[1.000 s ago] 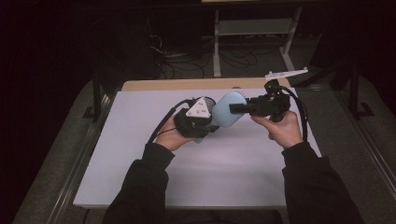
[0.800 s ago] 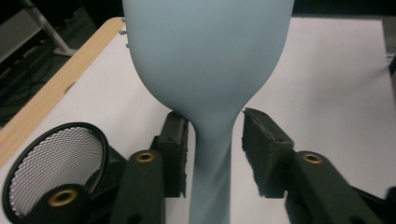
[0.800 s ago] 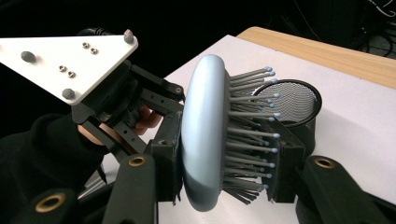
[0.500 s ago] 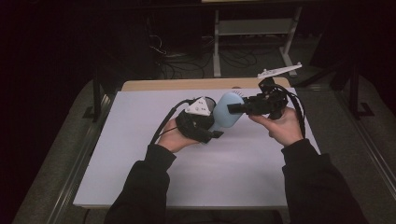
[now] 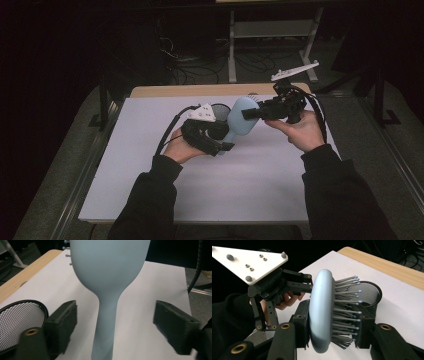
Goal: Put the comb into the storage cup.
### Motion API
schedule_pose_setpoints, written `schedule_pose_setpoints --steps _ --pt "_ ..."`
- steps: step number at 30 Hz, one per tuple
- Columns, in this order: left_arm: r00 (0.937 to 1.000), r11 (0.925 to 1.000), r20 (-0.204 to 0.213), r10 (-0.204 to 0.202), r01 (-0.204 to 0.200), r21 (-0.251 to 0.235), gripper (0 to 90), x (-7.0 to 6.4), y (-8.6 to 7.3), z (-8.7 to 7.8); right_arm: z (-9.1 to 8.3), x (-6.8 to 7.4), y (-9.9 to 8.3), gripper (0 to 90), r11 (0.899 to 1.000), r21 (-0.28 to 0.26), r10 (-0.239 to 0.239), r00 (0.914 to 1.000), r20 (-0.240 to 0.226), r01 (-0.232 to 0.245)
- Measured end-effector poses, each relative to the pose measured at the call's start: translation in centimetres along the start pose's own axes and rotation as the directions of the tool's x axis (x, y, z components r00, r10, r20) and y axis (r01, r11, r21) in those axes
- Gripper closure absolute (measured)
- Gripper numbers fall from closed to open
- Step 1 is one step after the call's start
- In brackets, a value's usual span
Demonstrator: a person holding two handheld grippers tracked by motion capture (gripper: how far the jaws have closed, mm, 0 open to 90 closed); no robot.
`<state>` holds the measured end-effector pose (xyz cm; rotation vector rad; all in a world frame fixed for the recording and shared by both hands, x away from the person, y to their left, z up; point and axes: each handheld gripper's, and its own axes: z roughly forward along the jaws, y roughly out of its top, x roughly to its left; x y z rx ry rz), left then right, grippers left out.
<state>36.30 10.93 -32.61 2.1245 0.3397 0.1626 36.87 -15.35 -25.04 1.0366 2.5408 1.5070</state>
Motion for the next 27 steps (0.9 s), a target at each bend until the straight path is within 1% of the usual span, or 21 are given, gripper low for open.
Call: schedule_pose_setpoints --steps 2,4,5,8,11,15,20,23,27 --pt "1.0000 0.9998 -0.002 -0.008 0.008 -0.018 14.0 0.1 -0.3 -0.4 -0.1 0.1 0.2 54.6 1.000 0.002 -0.007 1.0000 0.005 0.007" --pt "0.9997 0.9995 -0.020 -0.013 0.012 -0.030 11.6 0.2 -0.6 -0.7 -0.2 0.2 0.5 54.6 1.000 0.003 -0.013 0.9999 0.010 0.013" --pt "0.9995 0.9994 -0.024 -0.018 0.018 -0.030 8.6 0.3 -0.7 -0.8 -0.2 0.1 0.5 54.6 1.000 0.003 -0.020 0.9997 0.011 0.020" --pt "0.9982 0.9985 -0.042 -0.043 0.042 -0.035 0.5 0.8 -1.4 -1.3 -0.3 0.2 0.8 54.6 1.000 0.009 -0.022 0.9996 0.017 0.022" --pt "0.9967 0.9964 -0.052 -0.062 0.058 -0.061 0.0 1.1 -2.0 -1.9 -0.4 0.3 1.1 54.6 1.000 0.009 -0.029 0.9992 0.026 0.029" --pt "0.9955 0.9957 -0.069 -0.064 0.059 -0.071 0.0 1.2 -2.5 -2.6 -0.4 0.3 1.5 54.5 0.999 0.008 -0.033 0.9990 0.029 0.033" --pt "0.9952 0.9941 -0.076 -0.062 0.055 -0.093 0.0 1.3 -3.2 -3.3 -0.4 0.3 1.8 54.4 0.999 0.012 -0.047 0.9982 0.037 0.046" --pt "0.9944 0.9940 -0.086 -0.061 0.052 -0.096 0.0 1.2 -3.5 -3.6 -0.3 0.3 1.9 54.4 0.999 0.017 -0.053 0.9977 0.043 0.052" --pt "0.9935 0.9945 -0.098 -0.059 0.050 -0.093 0.0 1.3 -3.8 -4.1 -0.3 0.3 2.0 54.3 0.999 0.016 -0.048 0.9978 0.046 0.048"
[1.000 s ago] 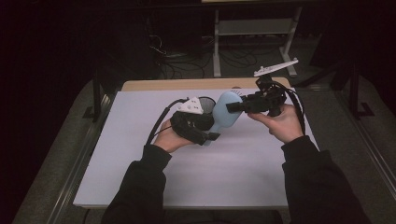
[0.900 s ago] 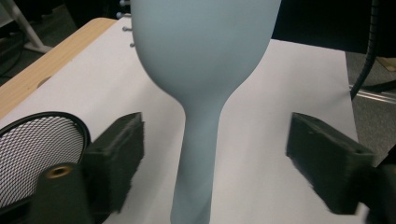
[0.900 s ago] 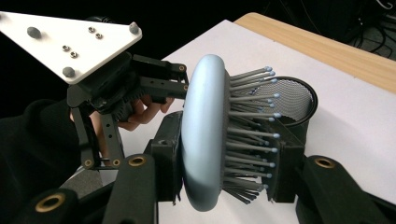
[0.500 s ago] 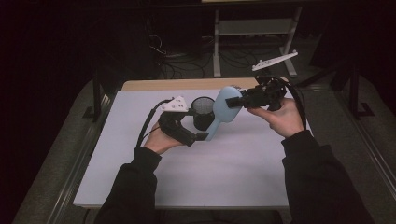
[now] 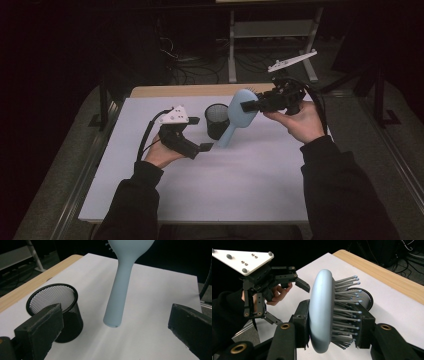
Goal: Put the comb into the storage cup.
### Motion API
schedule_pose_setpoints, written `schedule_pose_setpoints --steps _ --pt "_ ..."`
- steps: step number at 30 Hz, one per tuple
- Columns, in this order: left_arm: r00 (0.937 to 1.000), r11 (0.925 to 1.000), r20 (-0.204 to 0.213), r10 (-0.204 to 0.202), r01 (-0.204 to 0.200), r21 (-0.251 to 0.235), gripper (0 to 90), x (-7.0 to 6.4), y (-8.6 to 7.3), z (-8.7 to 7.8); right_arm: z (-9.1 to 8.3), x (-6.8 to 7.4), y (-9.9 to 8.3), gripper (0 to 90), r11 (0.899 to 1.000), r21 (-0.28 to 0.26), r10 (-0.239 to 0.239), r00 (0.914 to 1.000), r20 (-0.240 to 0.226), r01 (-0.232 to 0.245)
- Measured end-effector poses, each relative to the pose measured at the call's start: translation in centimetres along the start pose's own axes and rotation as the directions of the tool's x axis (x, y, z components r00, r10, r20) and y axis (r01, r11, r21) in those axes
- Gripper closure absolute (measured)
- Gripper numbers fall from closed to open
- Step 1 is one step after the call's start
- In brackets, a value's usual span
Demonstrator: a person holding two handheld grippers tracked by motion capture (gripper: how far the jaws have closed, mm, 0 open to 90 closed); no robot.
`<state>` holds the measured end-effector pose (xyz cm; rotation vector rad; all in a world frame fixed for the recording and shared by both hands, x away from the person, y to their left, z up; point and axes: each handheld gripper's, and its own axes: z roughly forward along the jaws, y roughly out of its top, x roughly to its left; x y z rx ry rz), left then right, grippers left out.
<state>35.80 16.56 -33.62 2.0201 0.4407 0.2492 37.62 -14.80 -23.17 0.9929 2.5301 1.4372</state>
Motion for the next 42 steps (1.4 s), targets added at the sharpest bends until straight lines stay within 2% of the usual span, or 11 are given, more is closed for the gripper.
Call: schedule_pose_setpoints --steps 14,24,42 --pt "0.9995 0.9998 -0.028 -0.012 0.012 -0.016 0.0 0.5 -1.6 -1.4 -0.5 -0.2 0.5 54.3 1.000 -0.002 -0.008 0.9998 0.017 0.009" --pt "0.9986 0.9998 -0.050 -0.016 0.016 -0.008 0.0 0.8 -2.4 -2.3 -1.0 -0.3 1.1 54.2 1.000 -0.014 -0.016 0.9993 0.035 0.016" --pt "0.9950 0.9986 -0.086 -0.051 0.049 -0.019 0.0 1.5 -4.3 -4.0 -1.4 -0.5 2.4 54.1 1.000 -0.022 -0.019 0.9980 0.060 0.020"
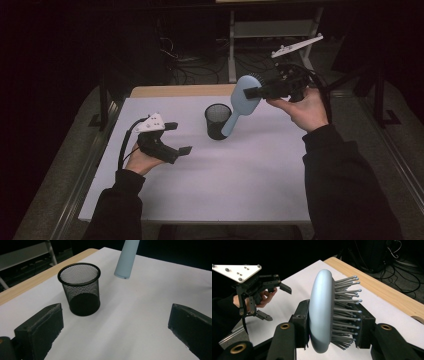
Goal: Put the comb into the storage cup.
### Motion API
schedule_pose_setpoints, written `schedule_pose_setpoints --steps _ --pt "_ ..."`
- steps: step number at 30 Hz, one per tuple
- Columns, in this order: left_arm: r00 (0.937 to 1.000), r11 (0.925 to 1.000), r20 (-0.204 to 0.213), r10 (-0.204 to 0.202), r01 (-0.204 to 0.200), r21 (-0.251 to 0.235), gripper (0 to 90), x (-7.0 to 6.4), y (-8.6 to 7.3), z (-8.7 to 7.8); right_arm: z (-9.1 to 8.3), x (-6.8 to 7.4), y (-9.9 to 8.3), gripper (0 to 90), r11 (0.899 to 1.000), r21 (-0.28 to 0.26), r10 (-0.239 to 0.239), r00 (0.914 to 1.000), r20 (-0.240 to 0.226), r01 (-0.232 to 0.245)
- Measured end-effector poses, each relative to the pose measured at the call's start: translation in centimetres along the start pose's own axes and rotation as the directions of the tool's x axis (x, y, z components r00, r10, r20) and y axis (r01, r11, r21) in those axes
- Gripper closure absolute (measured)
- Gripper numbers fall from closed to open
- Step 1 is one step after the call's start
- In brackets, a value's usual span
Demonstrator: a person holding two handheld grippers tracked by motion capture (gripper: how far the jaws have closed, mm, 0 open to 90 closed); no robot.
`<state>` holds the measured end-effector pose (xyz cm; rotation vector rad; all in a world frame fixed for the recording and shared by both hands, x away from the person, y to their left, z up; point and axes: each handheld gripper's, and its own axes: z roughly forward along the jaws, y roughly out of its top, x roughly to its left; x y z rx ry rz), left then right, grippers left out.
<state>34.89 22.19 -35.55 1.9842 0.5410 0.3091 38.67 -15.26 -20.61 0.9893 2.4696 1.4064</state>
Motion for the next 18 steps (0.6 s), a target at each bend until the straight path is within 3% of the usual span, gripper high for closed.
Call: schedule_pose_setpoints --steps 18 --pt "0.9988 0.9995 -0.037 -0.033 0.033 0.002 0.0 0.8 -2.5 -1.5 -0.2 -0.4 1.3 54.1 1.000 -0.010 -0.003 0.9999 0.014 0.003"
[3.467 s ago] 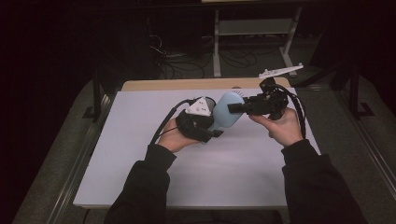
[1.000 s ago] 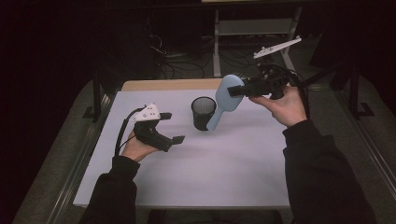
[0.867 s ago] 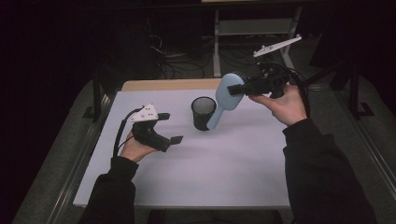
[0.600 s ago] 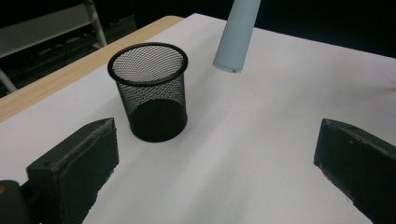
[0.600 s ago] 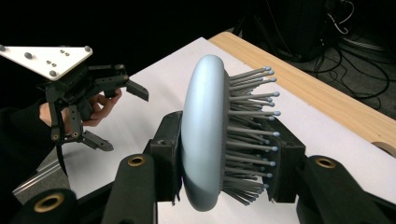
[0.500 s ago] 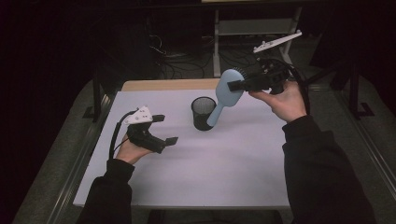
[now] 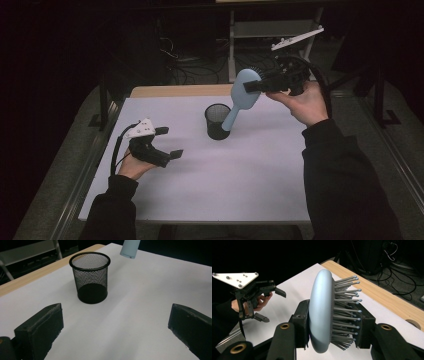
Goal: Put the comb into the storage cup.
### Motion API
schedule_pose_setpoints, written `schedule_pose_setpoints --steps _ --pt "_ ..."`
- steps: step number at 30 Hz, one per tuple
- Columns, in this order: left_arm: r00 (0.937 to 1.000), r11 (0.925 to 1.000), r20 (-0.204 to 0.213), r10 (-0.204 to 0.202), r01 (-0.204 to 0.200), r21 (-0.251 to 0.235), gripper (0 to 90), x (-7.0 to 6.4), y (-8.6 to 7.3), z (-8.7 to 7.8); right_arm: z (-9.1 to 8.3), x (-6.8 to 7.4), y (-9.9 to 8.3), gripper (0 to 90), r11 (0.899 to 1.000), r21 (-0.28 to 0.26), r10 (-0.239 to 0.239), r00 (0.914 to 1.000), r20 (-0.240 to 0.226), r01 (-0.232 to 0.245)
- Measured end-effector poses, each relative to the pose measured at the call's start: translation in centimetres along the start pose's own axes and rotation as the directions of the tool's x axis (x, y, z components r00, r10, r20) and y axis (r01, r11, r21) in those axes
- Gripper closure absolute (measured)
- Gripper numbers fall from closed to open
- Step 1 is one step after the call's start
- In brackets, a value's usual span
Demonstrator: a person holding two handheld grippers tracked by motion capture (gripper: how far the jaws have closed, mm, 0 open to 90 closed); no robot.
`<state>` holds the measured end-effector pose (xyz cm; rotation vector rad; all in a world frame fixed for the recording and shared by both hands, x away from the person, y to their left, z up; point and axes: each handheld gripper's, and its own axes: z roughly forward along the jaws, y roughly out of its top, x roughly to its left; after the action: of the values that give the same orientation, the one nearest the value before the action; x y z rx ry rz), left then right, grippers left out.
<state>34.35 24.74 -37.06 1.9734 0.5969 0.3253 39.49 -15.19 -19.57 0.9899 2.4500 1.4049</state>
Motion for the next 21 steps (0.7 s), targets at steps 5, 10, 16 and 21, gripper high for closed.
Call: schedule_pose_setpoints --steps 5,10,16,21 --pt "0.9999 1.0000 -0.014 -0.008 0.008 -0.005 0.0 0.3 -0.6 -0.6 0.1 -0.1 0.5 54.1 1.000 -0.006 0.000 1.0000 0.002 0.000" --pt "0.9995 0.9998 -0.026 -0.019 0.019 -0.006 0.0 0.5 -1.4 -1.2 0.5 -0.2 0.9 54.1 1.000 -0.009 0.001 1.0000 0.001 -0.001" --pt "0.9988 0.9995 -0.037 -0.032 0.031 -0.007 0.0 0.8 -2.4 -1.8 1.1 -0.2 1.6 54.1 1.000 -0.011 -0.003 1.0000 -0.001 0.003" --pt "0.9983 0.9992 -0.042 -0.041 0.040 -0.006 0.0 1.0 -3.1 -2.2 1.6 -0.2 2.3 54.0 1.000 -0.012 -0.005 1.0000 0.000 0.005"
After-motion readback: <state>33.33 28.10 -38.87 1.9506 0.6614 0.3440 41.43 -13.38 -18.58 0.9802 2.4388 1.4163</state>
